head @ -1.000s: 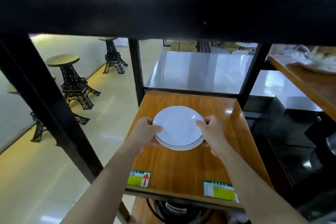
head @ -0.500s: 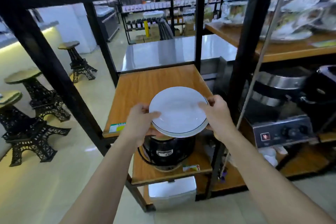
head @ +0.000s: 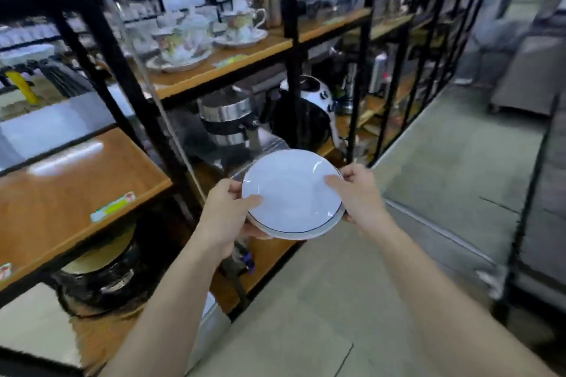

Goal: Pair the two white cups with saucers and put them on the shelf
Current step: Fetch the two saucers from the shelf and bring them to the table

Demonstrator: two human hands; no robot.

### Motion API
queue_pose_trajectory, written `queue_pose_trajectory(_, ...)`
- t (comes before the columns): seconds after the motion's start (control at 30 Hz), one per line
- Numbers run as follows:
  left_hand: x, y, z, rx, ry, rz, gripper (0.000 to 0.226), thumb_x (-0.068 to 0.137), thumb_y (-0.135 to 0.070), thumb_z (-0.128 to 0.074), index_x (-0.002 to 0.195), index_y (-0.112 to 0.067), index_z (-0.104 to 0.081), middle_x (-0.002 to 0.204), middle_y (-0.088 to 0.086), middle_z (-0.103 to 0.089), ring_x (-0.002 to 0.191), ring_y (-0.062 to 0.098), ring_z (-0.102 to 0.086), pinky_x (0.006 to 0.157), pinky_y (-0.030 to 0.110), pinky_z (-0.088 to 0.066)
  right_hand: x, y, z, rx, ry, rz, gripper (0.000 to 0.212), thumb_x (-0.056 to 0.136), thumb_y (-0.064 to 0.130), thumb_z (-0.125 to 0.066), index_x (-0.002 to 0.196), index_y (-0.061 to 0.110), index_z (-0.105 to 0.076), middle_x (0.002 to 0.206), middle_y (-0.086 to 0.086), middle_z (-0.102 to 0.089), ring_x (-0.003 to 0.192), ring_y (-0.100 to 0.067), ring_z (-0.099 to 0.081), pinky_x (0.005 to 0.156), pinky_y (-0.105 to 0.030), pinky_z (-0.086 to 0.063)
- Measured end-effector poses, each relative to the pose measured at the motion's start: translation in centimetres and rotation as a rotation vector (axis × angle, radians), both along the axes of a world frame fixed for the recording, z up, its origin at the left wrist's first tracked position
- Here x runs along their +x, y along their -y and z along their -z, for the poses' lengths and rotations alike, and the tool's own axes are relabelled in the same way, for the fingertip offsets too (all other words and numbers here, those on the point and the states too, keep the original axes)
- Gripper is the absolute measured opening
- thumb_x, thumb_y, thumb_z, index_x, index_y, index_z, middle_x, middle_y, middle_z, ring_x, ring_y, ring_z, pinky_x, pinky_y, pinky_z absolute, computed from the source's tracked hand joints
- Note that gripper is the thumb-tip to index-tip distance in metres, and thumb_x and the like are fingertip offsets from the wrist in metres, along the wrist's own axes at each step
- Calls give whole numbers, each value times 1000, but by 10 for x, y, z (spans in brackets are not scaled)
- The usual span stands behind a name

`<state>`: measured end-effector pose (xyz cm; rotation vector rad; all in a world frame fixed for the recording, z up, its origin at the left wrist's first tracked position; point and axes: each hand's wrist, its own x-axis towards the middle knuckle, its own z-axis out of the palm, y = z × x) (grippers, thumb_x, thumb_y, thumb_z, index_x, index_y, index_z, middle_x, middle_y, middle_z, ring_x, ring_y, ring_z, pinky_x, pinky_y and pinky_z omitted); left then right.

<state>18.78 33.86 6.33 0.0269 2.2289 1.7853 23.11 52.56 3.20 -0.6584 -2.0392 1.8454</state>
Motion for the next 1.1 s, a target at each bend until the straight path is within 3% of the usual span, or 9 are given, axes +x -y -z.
queue_pose_trajectory(0.13, 44, -134, 10, 35, 15, 193, 10, 91, -2, -55, 96, -6, -48, 99, 13, -60, 71, 22, -62, 40, 29, -53, 75, -124, 7, -31, 21, 226, 15, 83, 15, -59, 76, 17, -47, 81, -7, -51, 66, -23, -48, 43, -20, -37)
queue_pose_trajectory(0.27, 82, -233, 23, 87, 52, 358, 13, 87, -3, -60, 92, -10, -50, 99, 14, -63, 71, 26, -68, 58, 48, -59, 138, -208, 8, 31, 47, 354, 12, 80, 17, -61, 76, 13, -51, 86, -15, -59, 77, -30, -55, 62, -35, -41)
queue_pose_trajectory(0.37, 129, -324, 34, 115, 117, 484, 15, 87, 2, -57, 83, -9, -47, 85, 9, -60, 53, 17, -65, 38, 29, -52, 208, -282, 11, 86, 63, 508, 16, 81, 15, -59, 71, 17, -47, 76, -4, -54, 76, -26, -49, 61, -33, -41)
queue_pose_trajectory(0.43, 157, -376, 38, 123, 176, 551, 14, 86, 2, -58, 86, -8, -47, 86, 9, -59, 60, 22, -62, 35, 25, -48, 247, -321, 16, 94, 77, 601, 13, 83, 14, -58, 76, 13, -47, 75, 0, -49, 74, -21, -46, 64, -30, -37)
queue_pose_trajectory(0.53, 184, -439, 51, 89, 222, 641, 13, 86, 1, -58, 90, -8, -49, 89, 8, -60, 69, 25, -62, 43, 33, -55, 291, -365, 29, 100, 125, 708, 18, 84, 13, -57, 71, 15, -45, 70, 1, -46, 65, -16, -41, 57, -28, -32)
queue_pose_trajectory(0.73, 211, -530, 88, -61, 264, 845, 14, 86, -1, -59, 91, -6, -47, 94, 8, -58, 73, 23, -62, 53, 39, -58, 338, -426, 74, 30, 251, 876, 14, 82, 16, -57, 91, 6, -53, 83, -4, -57, 77, -24, -53, 63, -33, -41)
queue_pose_trajectory(0.83, 210, -564, 111, -150, 295, 893, 15, 88, -3, -60, 99, -3, -50, 99, 7, -56, 84, 25, -60, 58, 45, -59, 338, -447, 97, 36, 368, 913, 12, 84, 17, -55, 87, 7, -50, 77, 0, -52, 76, -24, -52, 56, -29, -38)
queue_pose_trajectory(0.93, 205, -587, 130, -239, 349, 918, 22, 89, -2, -59, 110, 0, -50, 97, 4, -54, 77, 19, -57, 55, 44, -58, 333, -459, 119, 14, 504, 899, 14, 88, 18, -53, 92, 5, -50, 82, -3, -53, 79, -23, -51, 58, -30, -40)
queue_pose_trajectory(1.1, 199, -613, 159, -389, 269, 937, 18, 86, -3, -61, 101, 5, -56, 102, 17, -63, 82, 27, -62, 53, 37, -58, 333, -472, 150, -90, 623, 876, 18, 89, 20, -53, 93, 3, -48, 88, -11, -54, 71, -25, -51, 42, -27, -39)
